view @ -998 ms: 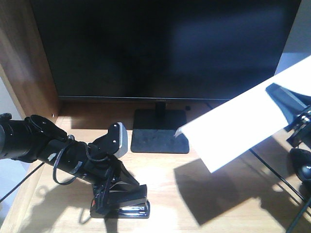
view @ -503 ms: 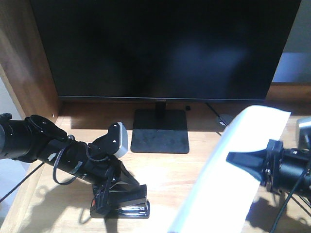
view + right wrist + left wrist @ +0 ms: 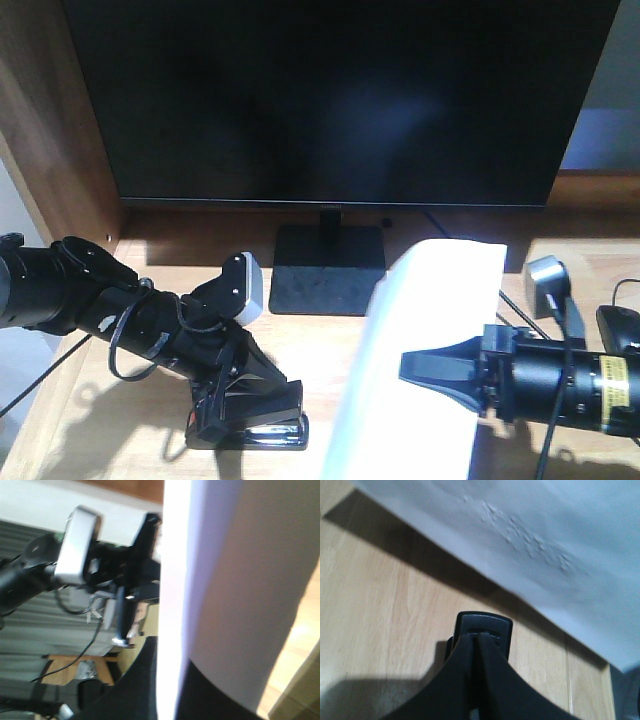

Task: Grab stapler and paper to desk for stapling
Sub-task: 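Swing the white paper with the right gripper over the desk beside the stapler, then lay the paper flat under the stapler and release the right gripper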

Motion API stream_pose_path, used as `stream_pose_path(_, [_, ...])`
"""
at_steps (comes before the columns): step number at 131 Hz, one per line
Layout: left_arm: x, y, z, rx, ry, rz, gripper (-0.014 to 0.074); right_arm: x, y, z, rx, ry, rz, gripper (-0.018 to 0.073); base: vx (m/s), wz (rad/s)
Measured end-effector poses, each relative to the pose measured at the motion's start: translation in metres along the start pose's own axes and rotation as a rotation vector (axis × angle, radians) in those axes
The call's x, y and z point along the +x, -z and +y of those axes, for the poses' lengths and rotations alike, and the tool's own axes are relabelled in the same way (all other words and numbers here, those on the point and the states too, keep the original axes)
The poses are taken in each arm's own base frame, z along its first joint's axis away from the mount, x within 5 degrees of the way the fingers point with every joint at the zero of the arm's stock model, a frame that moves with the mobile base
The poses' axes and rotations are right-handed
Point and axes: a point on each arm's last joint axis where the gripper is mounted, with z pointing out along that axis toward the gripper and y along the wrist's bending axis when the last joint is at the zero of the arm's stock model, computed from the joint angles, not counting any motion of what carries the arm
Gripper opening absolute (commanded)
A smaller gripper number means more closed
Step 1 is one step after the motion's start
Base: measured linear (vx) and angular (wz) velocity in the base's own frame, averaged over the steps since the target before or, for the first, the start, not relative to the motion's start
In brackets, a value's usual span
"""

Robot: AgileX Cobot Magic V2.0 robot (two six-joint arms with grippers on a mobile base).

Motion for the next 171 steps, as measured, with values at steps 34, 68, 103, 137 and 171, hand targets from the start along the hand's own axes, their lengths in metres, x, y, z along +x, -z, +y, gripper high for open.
stream_pose_path(34, [0.0,0.0,0.0,0.0,0.0,0.0,-0.0006,0.005,-0.007,0.001,0.019,0.04,0.038,-0.0003,0.0,0.0])
stream_pose_path(68, [0.0,0.0,0.0,0.0,0.0,0.0,-0.0006,0.01,-0.002,-0.025,0.298,0.139,0.113,-0.0003,0.0,0.0])
stream_pose_path(103, [0.0,0.0,0.0,0.0,0.0,0.0,-0.0006,0.009,0.002,-0.038,0.441,0.226,0.117,-0.0003,0.0,0.0])
stream_pose_path(137, [0.0,0.0,0.0,0.0,0.0,0.0,-0.0006,0.011,0.001,-0.035,0.397,0.359,0.164,-0.0003,0.0,0.0])
stream_pose_path(171, [0.0,0.0,0.0,0.001,0.0,0.0,-0.0006,0.015,-0.001,-0.029,0.314,0.461,0.215,-0.0003,0.0,0.0])
